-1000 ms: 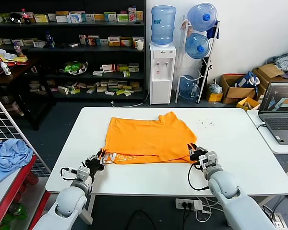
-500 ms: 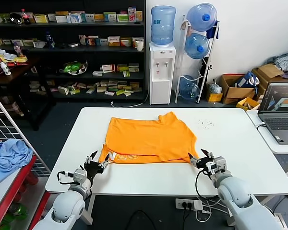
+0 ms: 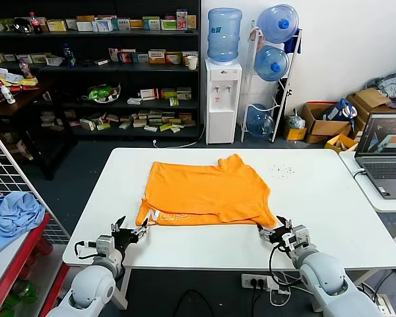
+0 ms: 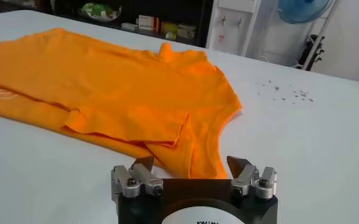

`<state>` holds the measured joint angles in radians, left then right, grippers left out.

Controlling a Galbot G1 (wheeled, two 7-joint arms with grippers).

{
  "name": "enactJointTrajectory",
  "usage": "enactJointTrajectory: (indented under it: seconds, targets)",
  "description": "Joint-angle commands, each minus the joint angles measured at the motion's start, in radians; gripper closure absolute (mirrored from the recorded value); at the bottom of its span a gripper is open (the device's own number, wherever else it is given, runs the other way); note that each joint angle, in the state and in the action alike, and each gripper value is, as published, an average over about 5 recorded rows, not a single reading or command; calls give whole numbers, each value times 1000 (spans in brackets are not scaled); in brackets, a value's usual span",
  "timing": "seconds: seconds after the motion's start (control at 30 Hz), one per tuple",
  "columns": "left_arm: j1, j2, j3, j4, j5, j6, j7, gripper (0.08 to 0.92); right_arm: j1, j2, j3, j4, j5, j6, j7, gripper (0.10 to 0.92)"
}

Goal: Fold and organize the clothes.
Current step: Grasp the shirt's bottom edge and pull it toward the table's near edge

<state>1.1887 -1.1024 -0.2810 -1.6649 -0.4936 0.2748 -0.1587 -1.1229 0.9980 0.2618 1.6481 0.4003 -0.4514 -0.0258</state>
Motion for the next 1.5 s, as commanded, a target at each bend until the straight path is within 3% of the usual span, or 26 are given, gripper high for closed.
enactJointTrajectory:
  seconds: [0.03, 0.2, 0.67, 1.0, 1.23, 1.5]
  targets:
    - [-26, -17, 7, 66, -66, 11, -4, 177, -1, 0, -12, -11, -18, 1, -12, 364]
    - [-31, -19, 11, 78, -62, 5, 7, 218, 2, -1, -14, -12, -24, 5, -12, 501]
    - [-20, -16, 5, 60, -51, -1, 43, 623, -10, -14, 3, 11, -26, -14, 3, 887]
    - [45, 46, -7, -57, -64, 10, 45, 889, -74, -68, 50, 77, -11, -27, 16, 902]
    - [124, 100, -16, -162, -83, 32, 38, 907, -191, -107, 118, 189, 13, -60, 50, 902]
    - [294, 123, -20, -273, -46, 36, 27, 907, -381, -130, 211, 341, 66, -105, 101, 902]
